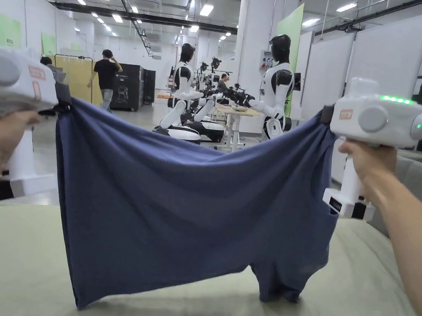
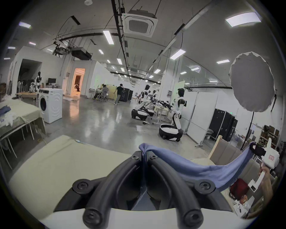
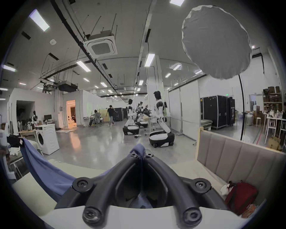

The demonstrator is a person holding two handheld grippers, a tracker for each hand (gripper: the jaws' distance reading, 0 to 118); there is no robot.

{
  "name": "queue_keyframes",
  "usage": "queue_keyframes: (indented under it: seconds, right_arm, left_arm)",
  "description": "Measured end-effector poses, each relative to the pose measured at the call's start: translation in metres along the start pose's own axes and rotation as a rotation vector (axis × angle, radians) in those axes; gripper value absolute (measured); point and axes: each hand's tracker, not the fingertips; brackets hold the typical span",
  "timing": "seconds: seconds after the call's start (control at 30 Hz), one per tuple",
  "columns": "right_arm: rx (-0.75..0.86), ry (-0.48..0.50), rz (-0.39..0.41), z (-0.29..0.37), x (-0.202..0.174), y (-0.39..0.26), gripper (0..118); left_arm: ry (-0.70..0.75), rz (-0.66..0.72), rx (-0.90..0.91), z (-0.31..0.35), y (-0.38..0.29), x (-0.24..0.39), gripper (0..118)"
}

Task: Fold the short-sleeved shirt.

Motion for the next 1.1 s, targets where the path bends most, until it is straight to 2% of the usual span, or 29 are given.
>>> queue_keyframes:
  seconds: [0.27, 0.6, 0.8, 1.0, 1.1]
  right_arm:
    - [-0.109, 0.001, 0.019, -0.003, 0.01, -0.069, 6]
    - [-0.143, 0.009, 0.017, 0.019, 0.017, -0.085, 5]
    - [-0.151, 0.033, 0.034, 0.086, 0.028, -0.095, 5]
    - [-0.192, 0.052, 0.037, 0.165, 0.05, -0.131, 6]
    - [-0.236, 0.052, 0.013, 0.207, 0.06, -0.157, 5]
  left_arm:
    - [-0.009, 0.034, -0.111, -0.03, -0.067, -0.024, 3]
    - [-0.019, 0.047, -0.143, -0.019, -0.083, -0.023, 3]
    - [-0.039, 0.036, -0.15, 0.045, -0.099, -0.025, 3]
    - [-0.074, 0.065, -0.187, 0.122, -0.146, -0.041, 3]
    - [-0.11, 0.111, -0.203, 0.166, -0.18, -0.05, 3]
